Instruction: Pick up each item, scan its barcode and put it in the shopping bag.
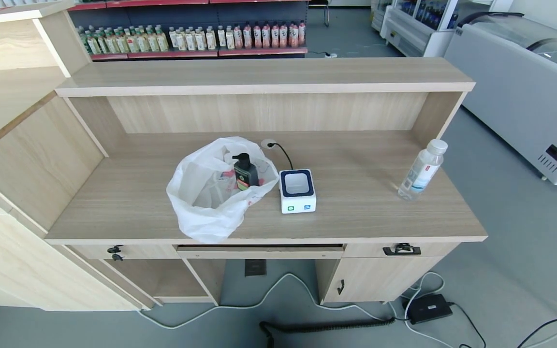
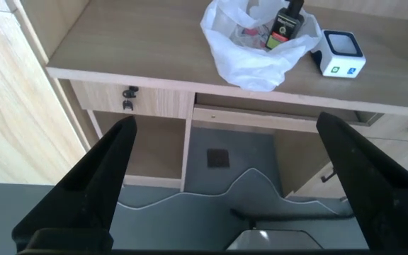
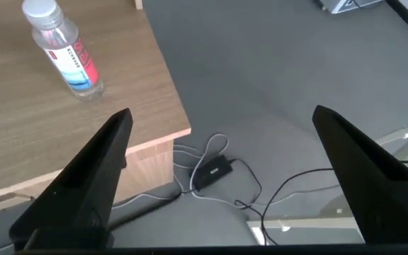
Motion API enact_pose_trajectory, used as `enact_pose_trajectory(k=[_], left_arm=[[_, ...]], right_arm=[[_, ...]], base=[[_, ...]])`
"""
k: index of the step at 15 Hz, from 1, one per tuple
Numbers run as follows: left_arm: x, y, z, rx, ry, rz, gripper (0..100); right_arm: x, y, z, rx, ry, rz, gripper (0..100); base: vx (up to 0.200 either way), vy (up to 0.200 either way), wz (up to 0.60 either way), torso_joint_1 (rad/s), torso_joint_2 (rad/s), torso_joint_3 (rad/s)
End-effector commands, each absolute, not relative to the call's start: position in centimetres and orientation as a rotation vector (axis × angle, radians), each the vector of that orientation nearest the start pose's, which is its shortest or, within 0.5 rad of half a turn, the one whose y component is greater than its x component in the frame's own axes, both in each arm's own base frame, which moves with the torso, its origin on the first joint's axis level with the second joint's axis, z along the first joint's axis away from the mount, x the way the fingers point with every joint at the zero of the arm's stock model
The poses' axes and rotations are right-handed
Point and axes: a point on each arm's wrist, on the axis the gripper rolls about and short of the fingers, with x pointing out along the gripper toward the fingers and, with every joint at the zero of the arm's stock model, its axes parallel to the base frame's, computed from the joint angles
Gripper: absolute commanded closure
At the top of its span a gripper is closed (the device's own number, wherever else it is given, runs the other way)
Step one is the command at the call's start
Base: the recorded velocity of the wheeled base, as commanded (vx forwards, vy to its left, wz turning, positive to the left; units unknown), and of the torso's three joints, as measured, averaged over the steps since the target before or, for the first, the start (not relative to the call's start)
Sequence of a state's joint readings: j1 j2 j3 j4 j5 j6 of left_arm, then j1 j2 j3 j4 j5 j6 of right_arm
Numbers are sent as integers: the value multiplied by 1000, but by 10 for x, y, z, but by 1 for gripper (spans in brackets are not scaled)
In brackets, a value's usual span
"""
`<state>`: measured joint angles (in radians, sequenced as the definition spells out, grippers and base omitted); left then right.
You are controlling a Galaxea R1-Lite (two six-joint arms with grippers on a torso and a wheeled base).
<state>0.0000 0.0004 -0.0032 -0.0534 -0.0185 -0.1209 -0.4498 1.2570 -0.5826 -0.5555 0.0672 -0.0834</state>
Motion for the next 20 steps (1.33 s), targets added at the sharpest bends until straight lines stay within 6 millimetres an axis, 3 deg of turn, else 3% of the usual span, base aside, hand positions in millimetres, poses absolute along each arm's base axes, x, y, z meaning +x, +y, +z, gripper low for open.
enact_pose_trajectory(k=[1, 5, 9, 20], left_arm=[[-23, 0, 82, -121, -56, -22, 0], [-23, 0, 82, -121, -56, -22, 0], [-23, 0, 82, -121, -56, -22, 0], [-23, 0, 82, -121, -56, -22, 0]], right_arm=[[250, -92, 168, -33, 237, -243, 0], [272, -76, 157, -56, 233, -159, 0], [298, -75, 158, -123, 215, -128, 0], [339, -72, 159, -168, 165, -101, 0]], base=[[0, 0, 0, 0, 0, 0], [0, 0, 0, 0, 0, 0], [0, 0, 0, 0, 0, 0], [0, 0, 0, 0, 0, 0]])
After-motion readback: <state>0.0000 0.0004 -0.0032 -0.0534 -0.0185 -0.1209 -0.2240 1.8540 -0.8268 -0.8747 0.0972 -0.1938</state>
